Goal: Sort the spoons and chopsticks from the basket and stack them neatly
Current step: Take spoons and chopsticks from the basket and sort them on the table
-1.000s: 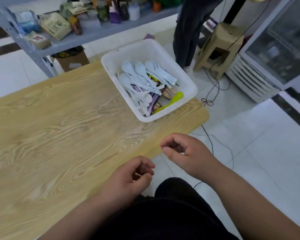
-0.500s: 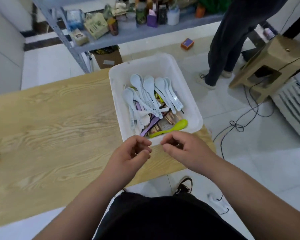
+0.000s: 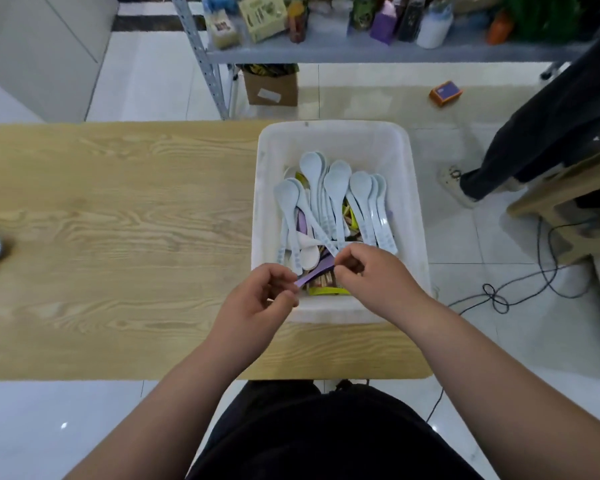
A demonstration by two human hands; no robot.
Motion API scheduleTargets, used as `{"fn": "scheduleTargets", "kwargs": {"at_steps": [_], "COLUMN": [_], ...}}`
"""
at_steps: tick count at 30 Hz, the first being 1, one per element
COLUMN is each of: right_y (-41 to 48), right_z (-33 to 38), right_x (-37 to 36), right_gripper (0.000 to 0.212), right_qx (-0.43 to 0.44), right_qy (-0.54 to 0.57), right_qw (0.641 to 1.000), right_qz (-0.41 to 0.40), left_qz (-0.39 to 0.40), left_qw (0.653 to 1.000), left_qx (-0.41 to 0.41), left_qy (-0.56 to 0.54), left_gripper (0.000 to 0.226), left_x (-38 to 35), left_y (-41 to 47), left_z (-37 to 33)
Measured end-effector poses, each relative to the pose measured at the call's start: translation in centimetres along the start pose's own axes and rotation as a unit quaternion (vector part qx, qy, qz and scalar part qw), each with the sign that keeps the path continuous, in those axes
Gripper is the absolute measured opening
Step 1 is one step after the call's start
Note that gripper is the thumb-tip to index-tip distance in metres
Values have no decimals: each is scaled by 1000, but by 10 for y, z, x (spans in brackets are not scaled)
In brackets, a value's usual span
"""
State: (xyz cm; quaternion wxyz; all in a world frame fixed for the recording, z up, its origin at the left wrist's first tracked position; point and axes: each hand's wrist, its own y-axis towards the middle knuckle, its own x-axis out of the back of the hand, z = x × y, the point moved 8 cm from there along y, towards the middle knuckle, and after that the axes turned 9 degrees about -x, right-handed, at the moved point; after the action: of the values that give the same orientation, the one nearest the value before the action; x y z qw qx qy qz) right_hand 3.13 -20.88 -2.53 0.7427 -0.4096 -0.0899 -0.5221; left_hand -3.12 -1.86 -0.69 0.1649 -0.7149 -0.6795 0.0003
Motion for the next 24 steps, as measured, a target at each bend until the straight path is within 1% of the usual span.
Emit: {"fn": "scheduleTargets", "kwargs": {"at_steps": [2,4,5,8,10,12,16,20,22,24], "right_y": [19,39,50,82,98,107,116,116,116,115], "right_z": [5,11,15,19,16,7,-7,-17,-18,-21], "right_x": [-3,-3,-2,-8,-13,-18,-24,-17,-12,-5], "right_gripper": [8,17,23,43,55,59,39,37,35,34], "right_qx": [-8,-8,-9,-17,-40,-64,-42,-18,-14,-18], "right_qy": [-46,-113,-149,-235,-278,-299,-328,-310,-288,-243], "right_qw": [999,993,988,969,957,951,943,950,957,970], "right_qz": [-11,-34,-46,-70,-67,-54,-43,-16,-15,-19], "left_qz": [9,36,54,101,117,124,112,79,59,34], "left_qw": [998,991,983,946,918,894,882,886,897,917], "left_qx": [-11,-24,-30,-37,-28,-10,44,51,72,97], "left_qy": [53,129,175,307,377,430,455,453,433,385], "left_gripper": [26,22,24,37,33,28,32,38,40,46], "left_x": [5,4,1,-9,-17,-23,-32,-42,-42,-39], "left_y": [24,53,67,106,127,141,156,157,153,147], "left_z": [-4,-3,-1,10,16,23,38,40,42,47]}}
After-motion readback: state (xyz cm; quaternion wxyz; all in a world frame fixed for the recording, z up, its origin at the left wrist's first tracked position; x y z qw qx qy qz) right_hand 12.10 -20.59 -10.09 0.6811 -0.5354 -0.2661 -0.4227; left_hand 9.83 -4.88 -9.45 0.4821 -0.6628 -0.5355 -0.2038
